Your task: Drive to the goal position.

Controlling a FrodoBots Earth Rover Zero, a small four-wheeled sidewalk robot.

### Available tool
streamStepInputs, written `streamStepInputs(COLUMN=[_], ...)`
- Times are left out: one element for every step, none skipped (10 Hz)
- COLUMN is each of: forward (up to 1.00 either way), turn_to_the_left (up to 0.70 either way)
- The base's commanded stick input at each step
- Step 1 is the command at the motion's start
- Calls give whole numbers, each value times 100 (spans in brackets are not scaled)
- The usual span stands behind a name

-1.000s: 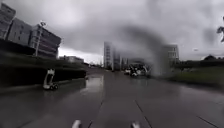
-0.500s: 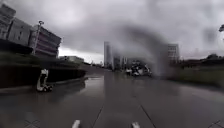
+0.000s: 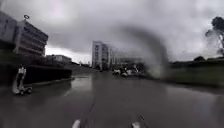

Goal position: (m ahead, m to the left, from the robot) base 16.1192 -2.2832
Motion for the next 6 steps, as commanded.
streamStepInputs(forward=[70, 70, 70, 70, 70, 70], turn_to_the_left=[0, 0, 0, 0, 0, 0])
